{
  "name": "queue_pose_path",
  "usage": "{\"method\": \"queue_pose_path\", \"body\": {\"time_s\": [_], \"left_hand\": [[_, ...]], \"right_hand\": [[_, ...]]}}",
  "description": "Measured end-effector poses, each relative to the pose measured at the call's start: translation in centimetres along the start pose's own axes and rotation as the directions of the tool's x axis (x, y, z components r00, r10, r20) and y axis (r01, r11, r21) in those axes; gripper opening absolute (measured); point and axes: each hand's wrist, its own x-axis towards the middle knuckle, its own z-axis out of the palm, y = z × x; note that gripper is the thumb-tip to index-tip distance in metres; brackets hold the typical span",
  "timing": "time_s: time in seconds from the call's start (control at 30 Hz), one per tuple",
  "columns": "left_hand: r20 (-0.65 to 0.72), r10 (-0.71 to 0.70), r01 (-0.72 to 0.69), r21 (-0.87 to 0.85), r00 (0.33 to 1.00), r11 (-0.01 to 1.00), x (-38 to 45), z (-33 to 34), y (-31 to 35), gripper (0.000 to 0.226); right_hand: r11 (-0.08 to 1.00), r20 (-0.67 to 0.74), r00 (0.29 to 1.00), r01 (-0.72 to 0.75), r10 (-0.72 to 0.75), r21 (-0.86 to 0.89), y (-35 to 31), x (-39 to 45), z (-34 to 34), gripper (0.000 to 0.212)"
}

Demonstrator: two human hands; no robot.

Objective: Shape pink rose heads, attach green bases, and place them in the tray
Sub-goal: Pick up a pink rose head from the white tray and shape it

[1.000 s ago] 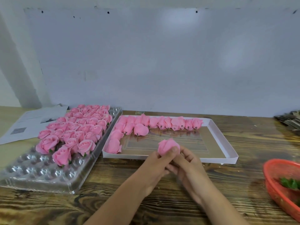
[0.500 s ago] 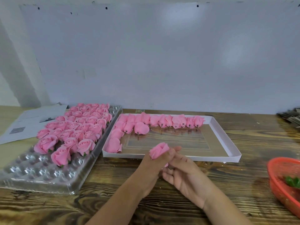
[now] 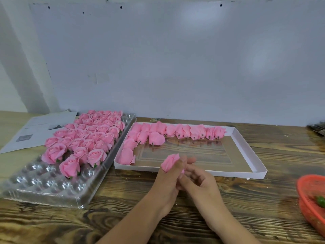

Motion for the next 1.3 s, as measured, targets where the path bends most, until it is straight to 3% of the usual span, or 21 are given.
{"method": "queue_pose_path", "body": {"time_s": [0.1, 0.23, 0.3, 0.37, 0.43, 0.5, 0.53, 0.6, 0.7, 0.8, 0.97, 1.13, 1.2, 1.3], "left_hand": [[0.022, -0.023, 0.024, -0.023, 0.999, 0.999, 0.0, -0.3, 0.2, 0.043], [0.062, -0.024, 0.024, -0.015, 0.998, 1.0, -0.1, -0.9, 0.5, 0.044], [0.066, -0.035, 0.035, -0.006, 0.997, 0.999, -0.2, -1.0, 0.6, 0.041], [0.049, -0.037, 0.037, 0.001, 0.998, 0.999, -0.3, -1.0, 0.6, 0.043], [-0.008, -0.04, 0.04, -0.019, 0.999, 0.999, -0.1, -0.8, 0.6, 0.044], [-0.076, -0.069, 0.062, -0.093, 0.995, 0.994, 0.2, -0.5, 0.5, 0.045], [-0.093, -0.095, 0.081, -0.14, 0.991, 0.987, 0.3, -0.4, 0.4, 0.045], [-0.085, -0.131, 0.112, -0.207, 0.988, 0.972, 0.2, -0.3, 0.3, 0.044], [-0.051, -0.177, 0.155, -0.295, 0.983, 0.943, -0.2, -0.3, 0.0, 0.042], [-0.02, -0.206, 0.186, -0.35, 0.978, 0.918, -0.3, -0.1, -0.2, 0.043], [-0.046, -0.175, 0.153, -0.303, 0.983, 0.941, 0.0, -0.2, -0.4, 0.047], [-0.035, -0.099, 0.088, -0.23, 0.994, 0.969, 0.4, -0.7, -0.4, 0.041], [-0.008, -0.065, 0.063, -0.19, 0.998, 0.98, 0.3, -1.0, -0.2, 0.046], [0.028, -0.034, 0.037, -0.115, 0.999, 0.993, 0.1, -1.2, -0.1, 0.053]], "right_hand": [[0.971, 0.056, 0.99, -0.135, 0.126, 0.196, 0.1, 0.1, -0.2, 0.017], [0.776, 0.262, 0.922, -0.383, 0.286, 0.501, -0.1, 0.4, -0.6, 0.012], [0.674, 0.325, 0.885, -0.465, 0.334, 0.574, -0.1, 0.4, -0.8, 0.016], [0.66, 0.323, 0.876, -0.483, 0.359, 0.576, 0.2, 0.5, -0.8, 0.015], [0.816, 0.191, 0.921, -0.389, 0.339, 0.428, 0.7, 0.5, -0.5, 0.013], [0.988, -0.047, 0.987, -0.155, 0.155, -0.003, 1.2, 0.2, -0.2, 0.017], [0.973, -0.098, 0.995, -0.022, 0.0, -0.228, 1.3, -0.1, 0.0, 0.025], [0.883, -0.051, 0.976, 0.169, -0.212, -0.439, 1.5, -0.6, 0.4, 0.036], [0.803, -0.016, 0.94, 0.281, -0.34, -0.525, 2.0, -0.8, 0.6, 0.042], [0.797, -0.045, 0.933, 0.279, -0.358, -0.535, 2.0, -0.8, 0.6, 0.04], [0.931, -0.163, 0.965, 0.14, -0.204, -0.337, 1.4, -0.7, 0.9, 0.026], [1.0, -0.108, 0.994, -0.028, 0.026, -0.009, 0.5, -0.2, 0.4, 0.014], [0.947, 0.042, 0.979, -0.202, 0.198, 0.25, 0.1, 0.0, 0.1, 0.007], [0.774, 0.227, 0.921, -0.389, 0.317, 0.5, 0.0, 0.0, -0.5, 0.029]]}}
